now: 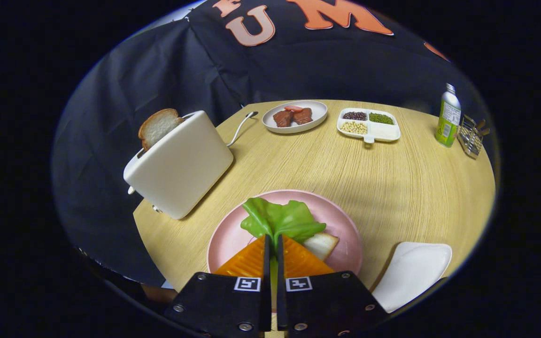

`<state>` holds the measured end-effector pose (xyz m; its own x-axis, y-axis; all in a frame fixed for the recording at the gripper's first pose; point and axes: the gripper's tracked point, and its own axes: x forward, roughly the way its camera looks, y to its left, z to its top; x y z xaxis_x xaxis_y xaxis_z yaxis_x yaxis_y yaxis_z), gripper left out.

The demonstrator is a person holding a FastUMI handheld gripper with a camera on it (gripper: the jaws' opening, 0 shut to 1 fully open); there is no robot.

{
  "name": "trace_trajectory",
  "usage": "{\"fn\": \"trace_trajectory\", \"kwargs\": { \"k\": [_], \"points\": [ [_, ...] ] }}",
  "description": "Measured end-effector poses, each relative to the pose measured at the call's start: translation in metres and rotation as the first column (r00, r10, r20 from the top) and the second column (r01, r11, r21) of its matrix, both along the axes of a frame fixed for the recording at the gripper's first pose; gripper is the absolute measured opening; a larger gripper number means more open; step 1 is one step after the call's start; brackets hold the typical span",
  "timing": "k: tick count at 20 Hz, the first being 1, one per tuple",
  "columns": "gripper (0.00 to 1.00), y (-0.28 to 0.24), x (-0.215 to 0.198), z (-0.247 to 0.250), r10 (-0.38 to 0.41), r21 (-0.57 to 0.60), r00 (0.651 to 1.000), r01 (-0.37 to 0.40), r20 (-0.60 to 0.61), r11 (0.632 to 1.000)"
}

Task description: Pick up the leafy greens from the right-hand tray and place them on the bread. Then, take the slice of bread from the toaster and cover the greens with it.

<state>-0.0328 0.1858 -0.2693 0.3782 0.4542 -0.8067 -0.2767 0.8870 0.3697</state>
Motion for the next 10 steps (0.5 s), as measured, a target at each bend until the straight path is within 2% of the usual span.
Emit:
{"fn": "trace_trajectory", "kwargs": {
  "k": [5,6,10],
  "points": [
    [0.29,0.0021,-0.0002,0.0040,0.023,-0.033,0.999,-0.023,0.025,0.999],
    [0.38,-0.0001,-0.0003,0.0029,0.030,-0.060,0.999,-0.028,0.033,0.998],
    [0.53,-0.0041,0.0022,0.0097,0.025,-0.114,0.998,-0.019,0.052,0.993]
  ]
}}
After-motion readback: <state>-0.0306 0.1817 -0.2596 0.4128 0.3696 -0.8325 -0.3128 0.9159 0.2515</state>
